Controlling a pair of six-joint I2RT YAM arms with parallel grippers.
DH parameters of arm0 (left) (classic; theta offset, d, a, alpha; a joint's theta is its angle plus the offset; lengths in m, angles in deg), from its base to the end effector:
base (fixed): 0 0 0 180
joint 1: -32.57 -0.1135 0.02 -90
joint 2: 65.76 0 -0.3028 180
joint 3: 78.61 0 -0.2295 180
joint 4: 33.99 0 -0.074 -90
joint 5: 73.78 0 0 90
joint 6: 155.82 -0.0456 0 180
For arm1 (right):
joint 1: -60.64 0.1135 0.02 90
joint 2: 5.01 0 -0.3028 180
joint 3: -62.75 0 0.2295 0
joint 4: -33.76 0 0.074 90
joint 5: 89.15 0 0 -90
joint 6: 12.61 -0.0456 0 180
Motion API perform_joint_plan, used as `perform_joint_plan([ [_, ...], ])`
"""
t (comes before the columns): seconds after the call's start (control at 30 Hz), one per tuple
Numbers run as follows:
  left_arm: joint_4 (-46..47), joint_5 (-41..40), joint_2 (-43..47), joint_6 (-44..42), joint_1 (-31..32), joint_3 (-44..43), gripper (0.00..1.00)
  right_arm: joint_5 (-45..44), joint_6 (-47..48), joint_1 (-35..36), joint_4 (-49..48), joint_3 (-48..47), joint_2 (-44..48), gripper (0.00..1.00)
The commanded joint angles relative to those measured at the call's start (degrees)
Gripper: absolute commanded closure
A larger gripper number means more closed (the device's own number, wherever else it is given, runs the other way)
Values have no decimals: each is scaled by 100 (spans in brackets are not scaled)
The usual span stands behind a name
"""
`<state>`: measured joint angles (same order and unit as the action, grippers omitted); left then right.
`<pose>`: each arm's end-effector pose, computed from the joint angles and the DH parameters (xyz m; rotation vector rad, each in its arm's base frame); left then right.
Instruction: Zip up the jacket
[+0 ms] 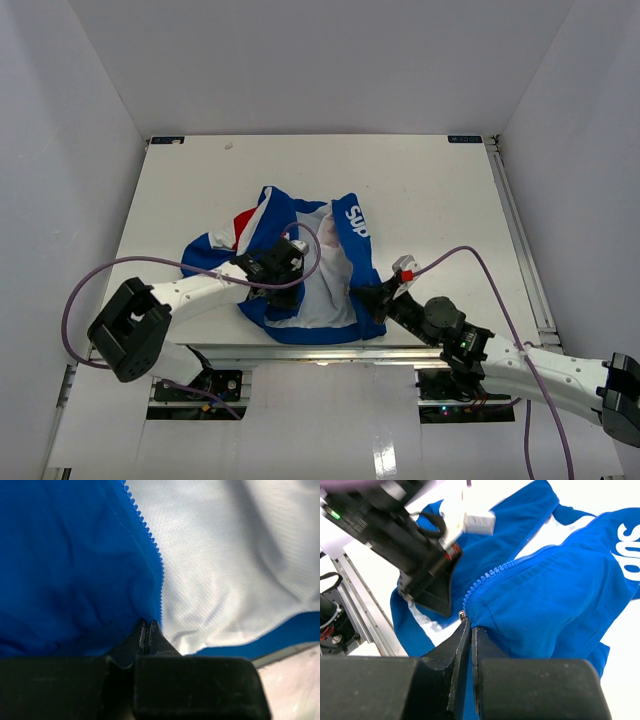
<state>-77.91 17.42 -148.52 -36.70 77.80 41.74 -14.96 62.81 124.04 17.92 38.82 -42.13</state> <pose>0.1681 -0.1708 0.2137 0.3999 2.7829 -0.3686 0.0647 0.1015 0.2493 -0.4423 1.5289 0.8679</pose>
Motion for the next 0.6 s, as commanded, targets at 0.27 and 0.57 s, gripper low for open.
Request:
perform_joint_plan([
  [0.27,2662,981,2407,-516,-10,1280,100,385,244,-3,-674,-247,-655,92],
  [0.57,5224,1538,3286,-816,-15,2426,100,662,374,6,-1046,-430,-1223,92],
])
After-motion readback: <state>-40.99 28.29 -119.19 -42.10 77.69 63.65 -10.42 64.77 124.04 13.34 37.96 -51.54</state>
